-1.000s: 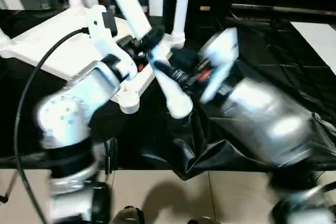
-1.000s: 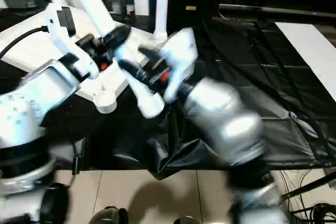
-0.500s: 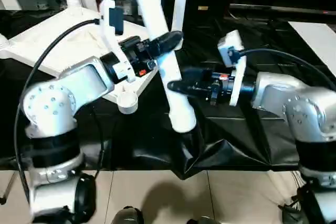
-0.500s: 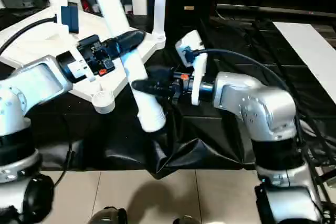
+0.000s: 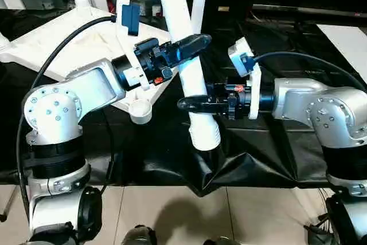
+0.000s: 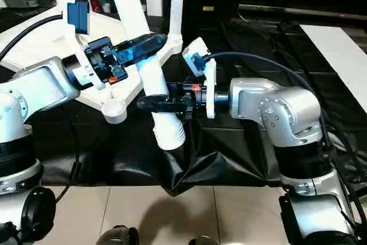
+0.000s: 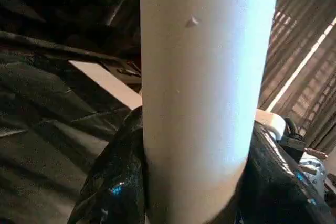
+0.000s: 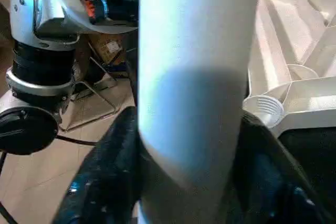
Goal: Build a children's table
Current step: Pick table leg
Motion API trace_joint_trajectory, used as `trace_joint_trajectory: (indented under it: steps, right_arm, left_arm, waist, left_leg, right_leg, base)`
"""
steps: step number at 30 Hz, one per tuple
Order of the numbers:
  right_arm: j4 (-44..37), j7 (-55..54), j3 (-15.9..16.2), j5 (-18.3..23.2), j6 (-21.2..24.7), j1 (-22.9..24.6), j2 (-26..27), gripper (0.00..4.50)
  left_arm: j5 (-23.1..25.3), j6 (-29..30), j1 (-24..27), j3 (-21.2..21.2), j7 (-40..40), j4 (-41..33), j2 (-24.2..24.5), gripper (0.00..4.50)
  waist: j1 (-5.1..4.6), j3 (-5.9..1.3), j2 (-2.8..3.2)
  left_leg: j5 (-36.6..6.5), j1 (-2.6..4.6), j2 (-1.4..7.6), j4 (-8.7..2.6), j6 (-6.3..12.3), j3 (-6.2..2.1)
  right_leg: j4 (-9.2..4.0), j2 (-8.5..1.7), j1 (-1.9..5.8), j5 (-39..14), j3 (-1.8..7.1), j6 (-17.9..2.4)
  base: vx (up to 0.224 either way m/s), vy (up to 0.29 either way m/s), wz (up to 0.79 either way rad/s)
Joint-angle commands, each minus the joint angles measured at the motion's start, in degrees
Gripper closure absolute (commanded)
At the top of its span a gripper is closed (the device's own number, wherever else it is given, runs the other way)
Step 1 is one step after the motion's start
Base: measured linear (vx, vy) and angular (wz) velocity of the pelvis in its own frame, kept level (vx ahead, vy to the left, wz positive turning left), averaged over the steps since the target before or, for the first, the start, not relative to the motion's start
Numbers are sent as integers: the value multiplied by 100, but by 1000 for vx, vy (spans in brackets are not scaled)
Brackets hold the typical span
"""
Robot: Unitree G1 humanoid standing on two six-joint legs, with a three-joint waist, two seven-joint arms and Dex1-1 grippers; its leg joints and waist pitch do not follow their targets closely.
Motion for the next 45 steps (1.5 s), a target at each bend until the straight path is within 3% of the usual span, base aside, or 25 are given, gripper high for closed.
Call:
trace_joint_trajectory:
  steps: [1, 6, 11, 12, 15, 18, 20, 21, 22, 25, 29, 32, 33, 37, 45]
  right_arm:
    - [100, -140, 30, -130, 124, 38, -56, 249]
    - [31, -204, 65, -211, 56, 139, 17, 265]
    - [-21, -439, 93, -368, -304, 285, 174, 265]
    - [-20, -517, 91, -443, -435, 311, 222, 265]
    - [-38, -704, 122, -652, -743, 369, 318, 266]
    - [-73, -1190, 156, -996, -1158, 455, 582, 266]
    - [-39, -1909, 470, -1690, -1707, 536, 809, 266]
    - [-39, -1909, 470, -1690, -1707, 536, 809, 266]
    - [13, -2236, 637, -2032, -1964, 558, 889, 266]
    - [176, -3012, 868, -2655, -2436, 574, 1142, 266]
    - [286, -3333, 1304, -3193, -2809, 545, 1218, 266]
    - [307, -3464, 1419, -3396, -2922, 558, 1288, 266]
    - [314, -3535, 1449, -3485, -2965, 568, 1325, 266]
    - [374, -3731, 1540, -3735, -3124, 630, 1454, 266]
    - [557, -3997, 1443, -3912, -3300, 614, 1603, 266]
  left_arm:
    - [-260, -34, -141, 5, -201, -123, -8, 267]
    - [-260, -82, -97, -18, -211, -147, 2, 267]
    - [-134, -158, -9, -90, -133, -206, -3, 267]
    - [-11, -203, 14, -134, -38, -220, -3, 211]
    - [256, -377, 45, -188, 179, -191, -68, 187]
    - [713, -724, 95, -331, 471, -204, -161, 155]
    - [1232, -1126, 150, -437, 1040, -149, -424, 144]
    - [1232, -1126, 150, -437, 1040, -149, -424, 142]
    - [1405, -1278, 160, -432, 1332, -99, -583, 140]
    - [1796, -1613, 145, -363, 2049, 115, -908, 140]
    - [2069, -1934, 150, -382, 2344, 351, -1039, 140]
    - [2203, -2030, 159, -401, 2471, 356, -1083, 140]
    - [2261, -2080, 158, -369, 2568, 358, -1124, 168]
    - [2385, -2233, 183, -278, 2737, 333, -1264, 195]
    - [2368, -2349, 211, -294, 2856, 299, -1390, 261]
  waist:
    - [11, -440, -14]
    - [14, -443, -13]
    - [11, -454, 1]
    - [13, -454, 4]
    - [9, -464, 10]
    - [8, -477, 5]
    - [-2, -481, 20]
    - [-13, -481, 22]
    - [-15, -493, 20]
    - [-28, -496, 16]
    - [-39, -492, 22]
    - [-47, -483, 30]
    - [-51, -482, 22]
    - [-51, -463, 23]
    - [-70, -462, 31]
  left_leg:
    - [-637, 241, 329, -446, -269, -181]
    - [-671, 238, 328, -446, -279, -178]
    - [-689, 236, 330, -451, -309, -182]
    - [-690, 233, 336, -453, -313, -183]
    - [-679, 243, 340, -455, -363, -182]
    - [-666, 231, 339, -458, -377, -185]
    - [-701, 235, 352, -461, -411, -190]
    - [-671, 232, 348, -460, -459, -193]
    - [-676, 233, 340, -452, -469, -191]
    - [-699, 224, 323, -445, -489, -188]
    - [-815, 227, 319, -450, -486, -197]
    - [-837, 228, 325, -457, -477, -203]
    - [-848, 226, 322, -455, -471, -202]
    - [-970, 231, 327, -466, -459, -203]
    - [-1003, 234, 322, -466, -447, -206]
  right_leg:
    - [-431, -482, 233, -642, 292, -1098]
    - [-438, -492, 237, -677, 294, -1103]
    - [-430, -490, 238, -644, 290, -1110]
    - [-435, -494, 232, -633, 293, -1098]
    - [-431, -493, 234, -599, 293, -1086]
    - [-432, -496, 241, -526, 296, -1049]
    - [-433, -497, 237, -532, 295, -1034]
    - [-437, -488, 233, -487, 291, -1025]
    - [-419, -495, 247, -435, 294, -1024]
    - [-427, -481, 252, -341, 297, -992]
    - [-433, -462, 246, -370, 298, -844]
    - [-415, -450, 235, -255, 295, -803]
    - [-412, -450, 239, -213, 299, -809]
    - [-427, -455, 226, -297, 304, -810]
    - [-421, -443, 218, -223, 302, -783]
  base:
    - [0, 0, 0]
    - [0, 0, 0]
    - [0, 0, 0]
    - [0, 0, 0]
    - [0, 0, 0]
    - [0, 0, 0]
    - [0, 0, 0]
    - [0, 0, 0]
    - [0, 0, 0]
    - [0, 0, 0]
    - [0, 0, 0]
    - [0, 0, 0]
    - [0, 0, 0]
    - [0, 0, 0]
    - [0, 0, 0]
